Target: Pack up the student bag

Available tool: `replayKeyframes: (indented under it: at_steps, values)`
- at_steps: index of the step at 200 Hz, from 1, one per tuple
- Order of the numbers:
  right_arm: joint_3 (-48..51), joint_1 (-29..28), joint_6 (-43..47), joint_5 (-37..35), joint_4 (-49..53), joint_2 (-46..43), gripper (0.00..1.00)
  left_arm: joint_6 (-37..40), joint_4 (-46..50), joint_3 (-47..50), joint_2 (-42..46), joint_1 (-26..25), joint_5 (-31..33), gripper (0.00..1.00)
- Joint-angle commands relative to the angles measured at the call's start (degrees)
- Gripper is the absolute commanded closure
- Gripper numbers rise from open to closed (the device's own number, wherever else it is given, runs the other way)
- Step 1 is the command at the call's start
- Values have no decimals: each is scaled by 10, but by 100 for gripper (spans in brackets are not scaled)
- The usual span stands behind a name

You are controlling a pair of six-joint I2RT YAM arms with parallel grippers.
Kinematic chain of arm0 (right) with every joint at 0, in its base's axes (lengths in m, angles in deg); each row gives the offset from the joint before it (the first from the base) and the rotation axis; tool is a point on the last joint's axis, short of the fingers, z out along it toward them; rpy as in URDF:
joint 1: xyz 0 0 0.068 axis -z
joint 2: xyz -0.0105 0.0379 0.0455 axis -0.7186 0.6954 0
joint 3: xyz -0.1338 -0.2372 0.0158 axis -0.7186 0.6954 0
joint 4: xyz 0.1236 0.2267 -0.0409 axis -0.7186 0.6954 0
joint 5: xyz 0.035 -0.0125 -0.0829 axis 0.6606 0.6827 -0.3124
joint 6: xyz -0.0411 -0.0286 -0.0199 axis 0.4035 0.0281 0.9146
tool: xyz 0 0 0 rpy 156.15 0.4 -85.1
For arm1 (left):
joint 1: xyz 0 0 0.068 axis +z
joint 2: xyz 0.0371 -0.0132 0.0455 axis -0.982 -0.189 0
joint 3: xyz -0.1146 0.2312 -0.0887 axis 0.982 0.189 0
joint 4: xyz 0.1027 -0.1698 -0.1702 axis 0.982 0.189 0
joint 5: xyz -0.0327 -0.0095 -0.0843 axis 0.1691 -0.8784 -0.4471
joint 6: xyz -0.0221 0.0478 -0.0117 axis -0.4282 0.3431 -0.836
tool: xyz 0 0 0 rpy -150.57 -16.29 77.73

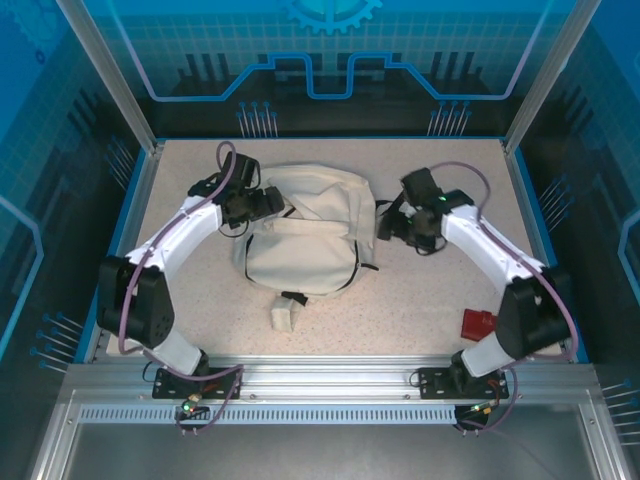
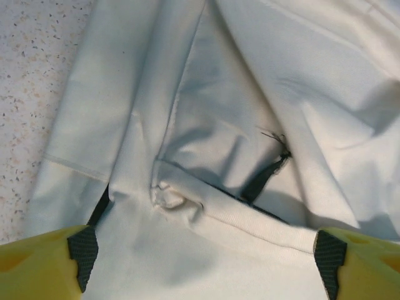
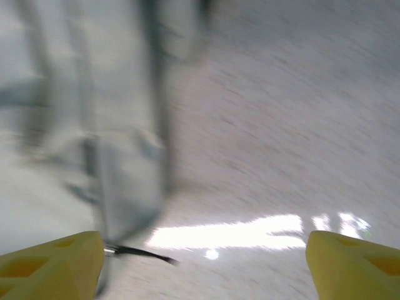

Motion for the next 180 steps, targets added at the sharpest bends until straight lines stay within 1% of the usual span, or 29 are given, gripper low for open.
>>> replayKeyframes:
  at_steps: [1,23,50,63,85,102,128,141,162,180]
  values:
    - [71,42,-25,-66,92,-46,12,6,21,20,42,2,-9,1]
    - [130,95,-34,-85,112,-102,9,15,20,31,66,1,-9,1]
    - [198,198,-27,-79,116,-140,8,19,20,40,80,3,-11,1]
    - [221,242,-28,-62,109,-148,8,21,17,40,81,3,-14,1]
    - [224,271,-51,-61,101,-150,6,24,22,34,74,3,-14,1]
    - [248,314,-58,-57,78,-150,5,25,24,30,72,3,-15,1]
    - [300,386,-38,-7,18,-146,5,26,23,24,68,3,-17,1]
    - [311,400,-22,17,-9,-136,5,26,21,19,66,3,-19,1]
    - [312,401,-1,51,-40,-121,7,20,19,14,60,3,-29,1]
    - [303,382,10,78,-56,-112,10,13,13,14,59,3,-39,1]
